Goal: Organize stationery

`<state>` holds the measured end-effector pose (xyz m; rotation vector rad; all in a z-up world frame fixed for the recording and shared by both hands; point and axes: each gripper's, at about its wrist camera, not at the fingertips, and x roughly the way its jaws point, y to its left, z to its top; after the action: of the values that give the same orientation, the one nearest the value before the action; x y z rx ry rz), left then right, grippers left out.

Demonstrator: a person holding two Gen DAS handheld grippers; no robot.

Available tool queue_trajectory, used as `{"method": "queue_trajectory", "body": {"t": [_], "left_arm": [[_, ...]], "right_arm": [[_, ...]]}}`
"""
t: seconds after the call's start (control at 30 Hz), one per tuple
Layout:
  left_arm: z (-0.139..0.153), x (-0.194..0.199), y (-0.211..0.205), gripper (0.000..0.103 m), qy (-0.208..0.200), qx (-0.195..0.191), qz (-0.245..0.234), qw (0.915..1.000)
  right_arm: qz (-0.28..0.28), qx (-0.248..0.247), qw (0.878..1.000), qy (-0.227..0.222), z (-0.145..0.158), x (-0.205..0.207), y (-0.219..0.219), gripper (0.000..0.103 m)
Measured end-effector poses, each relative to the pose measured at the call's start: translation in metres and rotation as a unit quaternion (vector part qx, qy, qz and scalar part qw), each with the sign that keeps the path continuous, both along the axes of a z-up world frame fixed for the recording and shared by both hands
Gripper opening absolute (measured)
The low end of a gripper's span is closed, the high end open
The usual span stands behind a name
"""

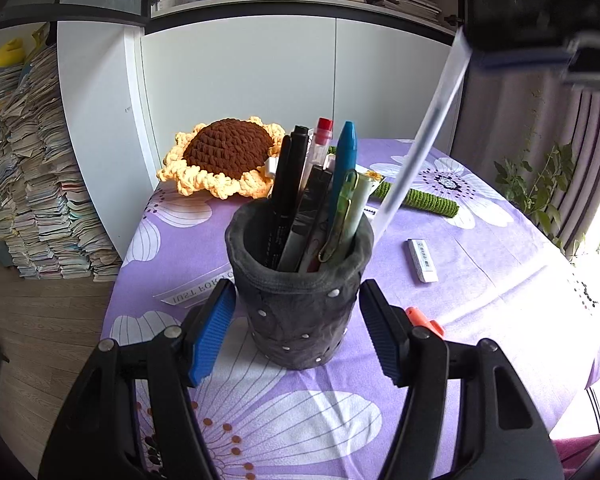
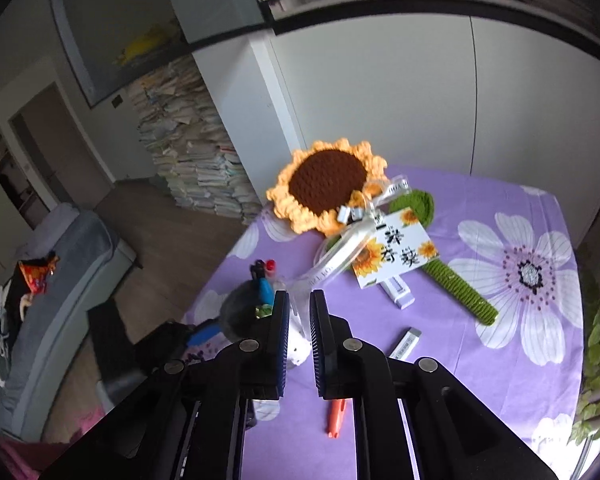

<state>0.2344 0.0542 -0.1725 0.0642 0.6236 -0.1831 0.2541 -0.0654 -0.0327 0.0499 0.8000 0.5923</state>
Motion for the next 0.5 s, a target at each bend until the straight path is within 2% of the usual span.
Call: {"method": "queue_trajectory", "body": {"t": [0.13,0.17,0.2,0.33,0.43,0.5], "left_arm": [[-0.001,0.001,0.001,0.064,0.002,0.000,0.002,1.0000],[-0.001,0.001,0.001,0.063,0.002,0.000,0.002,1.0000],[-0.001,0.001,0.001,0.063,0.002,0.000,0.002,1.0000],[-0.002,0.002,0.002,0.063,0.004,0.000,0.002,1.0000],[-0.002,0.002,0.003,0.063,0.006,-0.003,0.003,1.0000],[-0.002,0.002,0.003,0.064,0.005,-0.002,0.002,1.0000]], "right_arm": [[0.014,0.011,0.999,-0.051,0.031,-0.018,0.003,0.011],[0.017,0.011,0.998,-0.064,0.038,-0.022,0.005,0.006],[0.021,0.012,0.997,-0.076,0.045,-0.026,0.008,0.005],[0.042,0.013,0.993,-0.106,0.063,-0.032,0.023,0.005],[0.055,-0.001,0.993,-0.105,0.060,-0.028,0.034,0.005],[0.055,-0.004,0.996,-0.073,0.044,-0.016,0.033,0.005]]}}
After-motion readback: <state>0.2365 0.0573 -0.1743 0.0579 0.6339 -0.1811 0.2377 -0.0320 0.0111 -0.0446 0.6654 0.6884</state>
